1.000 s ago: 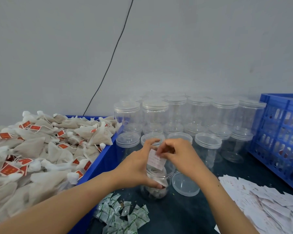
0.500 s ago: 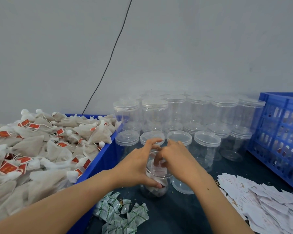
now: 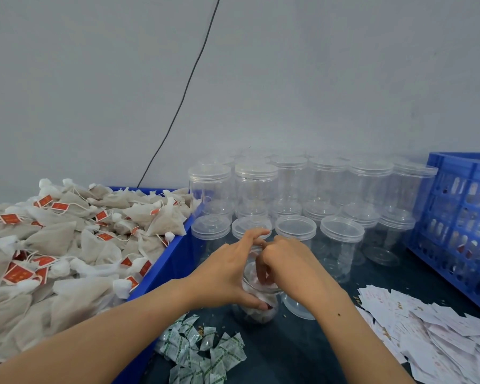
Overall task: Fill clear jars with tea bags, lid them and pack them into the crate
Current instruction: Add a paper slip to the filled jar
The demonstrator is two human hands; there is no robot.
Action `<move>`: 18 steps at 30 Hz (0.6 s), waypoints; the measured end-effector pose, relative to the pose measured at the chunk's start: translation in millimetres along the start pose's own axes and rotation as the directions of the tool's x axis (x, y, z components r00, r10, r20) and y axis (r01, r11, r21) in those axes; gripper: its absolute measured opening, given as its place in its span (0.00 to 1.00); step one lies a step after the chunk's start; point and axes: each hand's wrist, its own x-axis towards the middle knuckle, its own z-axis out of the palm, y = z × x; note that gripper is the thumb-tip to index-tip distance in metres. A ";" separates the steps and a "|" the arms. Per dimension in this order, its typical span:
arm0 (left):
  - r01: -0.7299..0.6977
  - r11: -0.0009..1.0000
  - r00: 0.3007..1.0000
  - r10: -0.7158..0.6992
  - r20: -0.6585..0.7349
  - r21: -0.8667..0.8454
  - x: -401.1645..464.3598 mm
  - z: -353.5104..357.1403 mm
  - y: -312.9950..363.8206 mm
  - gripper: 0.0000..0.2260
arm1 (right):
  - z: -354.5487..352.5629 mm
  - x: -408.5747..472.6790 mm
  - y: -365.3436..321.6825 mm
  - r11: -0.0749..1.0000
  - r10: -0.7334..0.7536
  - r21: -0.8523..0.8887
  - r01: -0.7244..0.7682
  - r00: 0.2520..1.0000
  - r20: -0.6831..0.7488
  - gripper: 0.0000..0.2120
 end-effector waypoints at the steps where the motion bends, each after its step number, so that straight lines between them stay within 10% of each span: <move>1: 0.001 1.000 1.000 -0.001 0.001 0.002 0.1 -0.1 0.5 0.50 | -0.1 -0.5 0.1 1.000 0.007 -0.007 -0.006 1.000 0.012 0.11; 7: 0.045 0.997 0.998 -0.043 0.039 -0.059 -1.1 -0.7 1.7 0.51 | 2.0 -4.5 9.3 0.990 -0.058 0.130 0.063 0.997 -0.042 0.13; 14: 0.185 0.973 0.982 -0.175 0.075 -0.138 0.0 -1.8 -7.8 0.55 | 3.8 -8.6 59.4 0.839 0.243 0.544 -0.018 0.908 -0.343 0.15; 18: 0.211 0.958 0.976 -0.196 0.095 -0.195 -0.4 -0.8 -8.5 0.48 | 15.4 -8.7 82.3 0.840 0.354 0.471 -0.269 0.930 -0.101 0.10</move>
